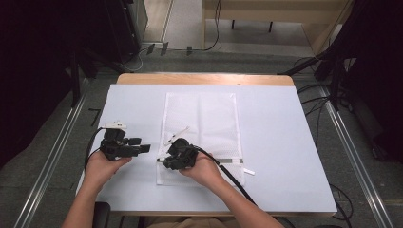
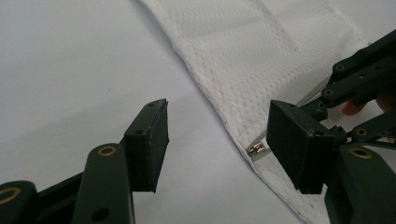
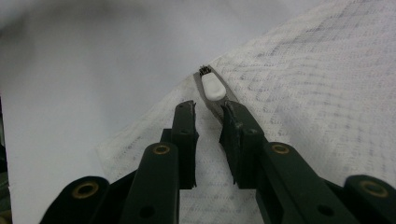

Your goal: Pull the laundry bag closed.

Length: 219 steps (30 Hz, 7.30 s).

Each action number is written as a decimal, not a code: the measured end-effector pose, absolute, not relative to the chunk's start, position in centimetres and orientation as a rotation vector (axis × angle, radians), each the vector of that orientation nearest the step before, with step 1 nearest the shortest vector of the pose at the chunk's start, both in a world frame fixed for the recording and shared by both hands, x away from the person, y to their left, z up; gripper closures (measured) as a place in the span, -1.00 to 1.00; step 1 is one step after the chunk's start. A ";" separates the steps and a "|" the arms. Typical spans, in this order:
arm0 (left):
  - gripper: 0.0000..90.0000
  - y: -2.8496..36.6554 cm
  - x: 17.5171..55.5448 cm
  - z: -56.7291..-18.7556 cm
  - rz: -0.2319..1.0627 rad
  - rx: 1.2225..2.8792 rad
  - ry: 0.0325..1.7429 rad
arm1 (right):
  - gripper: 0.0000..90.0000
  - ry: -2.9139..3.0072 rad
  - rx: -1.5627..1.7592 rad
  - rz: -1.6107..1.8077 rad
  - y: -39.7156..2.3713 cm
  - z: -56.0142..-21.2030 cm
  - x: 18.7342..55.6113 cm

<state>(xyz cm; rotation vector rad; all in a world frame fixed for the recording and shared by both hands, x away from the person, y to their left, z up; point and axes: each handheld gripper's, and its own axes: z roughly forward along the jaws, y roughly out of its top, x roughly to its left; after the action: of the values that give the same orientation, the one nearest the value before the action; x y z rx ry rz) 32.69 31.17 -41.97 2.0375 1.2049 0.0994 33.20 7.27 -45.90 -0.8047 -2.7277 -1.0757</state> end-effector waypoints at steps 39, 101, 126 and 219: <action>0.05 30.8 31.6 -42.5 0.024 2.108 1.110 | 0.93 -2.709 -0.808 -1.191 8.6 -44.2 34.2; 0.99 28.0 32.0 -43.5 -0.163 2.251 0.983 | 0.95 -2.647 -0.694 -1.206 7.3 -43.2 34.5; 0.96 27.5 32.1 -43.6 -0.176 2.278 0.943 | 0.95 -2.614 -0.638 -1.183 7.2 -42.8 34.4; 0.96 28.3 31.7 -43.3 -0.186 2.244 0.924 | 0.95 -2.675 -0.767 -1.208 -2.8 -43.5 34.8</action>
<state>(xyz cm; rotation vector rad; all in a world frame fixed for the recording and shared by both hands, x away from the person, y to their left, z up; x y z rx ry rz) 31.69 28.25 -43.27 2.2436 0.9238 -0.1856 34.76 -2.85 -43.49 -0.7669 -2.6748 -1.2075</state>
